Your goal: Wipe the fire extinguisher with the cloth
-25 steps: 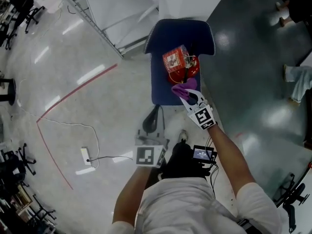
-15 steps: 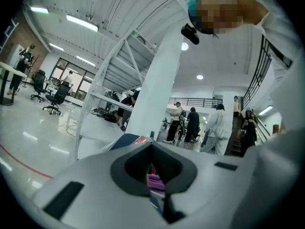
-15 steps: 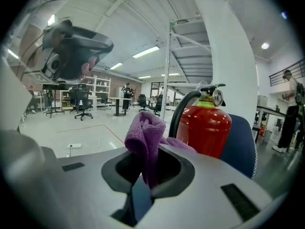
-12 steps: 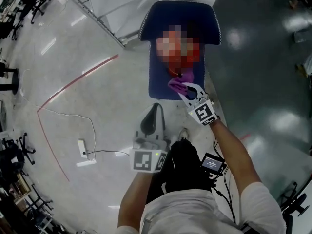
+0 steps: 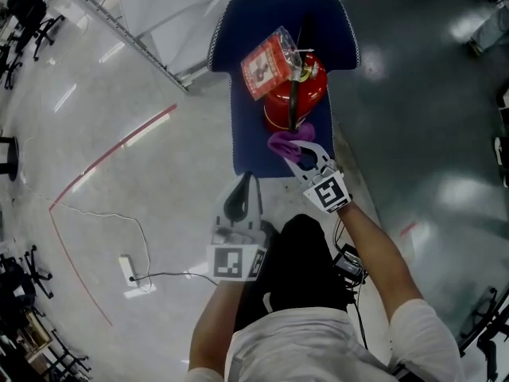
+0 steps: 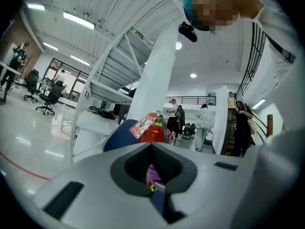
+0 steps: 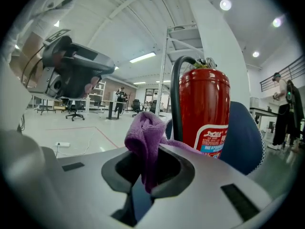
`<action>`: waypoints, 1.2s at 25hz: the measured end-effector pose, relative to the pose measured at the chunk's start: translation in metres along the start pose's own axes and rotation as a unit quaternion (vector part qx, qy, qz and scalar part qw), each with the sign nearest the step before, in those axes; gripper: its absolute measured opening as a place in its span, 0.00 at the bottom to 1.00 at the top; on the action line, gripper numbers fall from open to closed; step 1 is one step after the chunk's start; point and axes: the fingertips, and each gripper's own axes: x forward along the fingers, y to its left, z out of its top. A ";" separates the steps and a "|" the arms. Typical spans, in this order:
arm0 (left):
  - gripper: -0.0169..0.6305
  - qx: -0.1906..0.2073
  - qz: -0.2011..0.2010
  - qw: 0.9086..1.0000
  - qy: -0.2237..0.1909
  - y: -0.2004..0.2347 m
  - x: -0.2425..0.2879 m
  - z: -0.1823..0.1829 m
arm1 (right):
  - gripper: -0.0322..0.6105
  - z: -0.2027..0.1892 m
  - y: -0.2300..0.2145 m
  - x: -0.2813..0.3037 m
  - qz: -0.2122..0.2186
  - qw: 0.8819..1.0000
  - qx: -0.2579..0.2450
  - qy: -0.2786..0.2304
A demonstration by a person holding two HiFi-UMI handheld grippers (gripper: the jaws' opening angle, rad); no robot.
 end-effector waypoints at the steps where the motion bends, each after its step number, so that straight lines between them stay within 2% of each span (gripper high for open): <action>1: 0.03 -0.002 -0.002 1.000 -0.002 0.005 0.005 -0.008 | 0.13 -0.008 -0.001 0.003 -0.004 1.000 0.001 -0.002; 5: 0.04 -0.007 -0.018 1.000 0.007 0.020 0.017 -0.042 | 0.13 -0.033 0.001 0.013 -0.012 1.000 0.003 -0.012; 8: 0.03 0.007 -0.037 0.999 0.025 0.038 0.033 -0.093 | 0.13 -0.054 0.010 0.027 -0.016 0.999 -0.011 -0.037; 10: 0.03 -0.002 -0.049 0.998 0.029 0.051 0.047 -0.130 | 0.13 -0.069 0.013 0.035 -0.021 0.998 -0.021 -0.054; 12: 0.03 -0.012 -0.062 0.998 0.017 0.054 0.060 -0.148 | 0.13 -0.070 0.008 0.034 -0.031 0.996 -0.029 -0.076; 17: 0.03 -0.011 -0.086 0.996 -0.007 0.047 0.066 -0.169 | 0.13 -0.073 0.008 0.025 -0.042 0.993 -0.014 -0.112; 20: 0.03 -0.012 -0.089 0.996 -0.015 0.051 0.065 -0.177 | 0.13 -0.087 0.009 0.029 -0.051 0.993 -0.015 -0.107; 30: 0.03 -0.019 -0.081 0.996 -0.022 0.059 0.062 -0.192 | 0.13 -0.139 0.012 0.031 -0.068 0.994 0.035 -0.076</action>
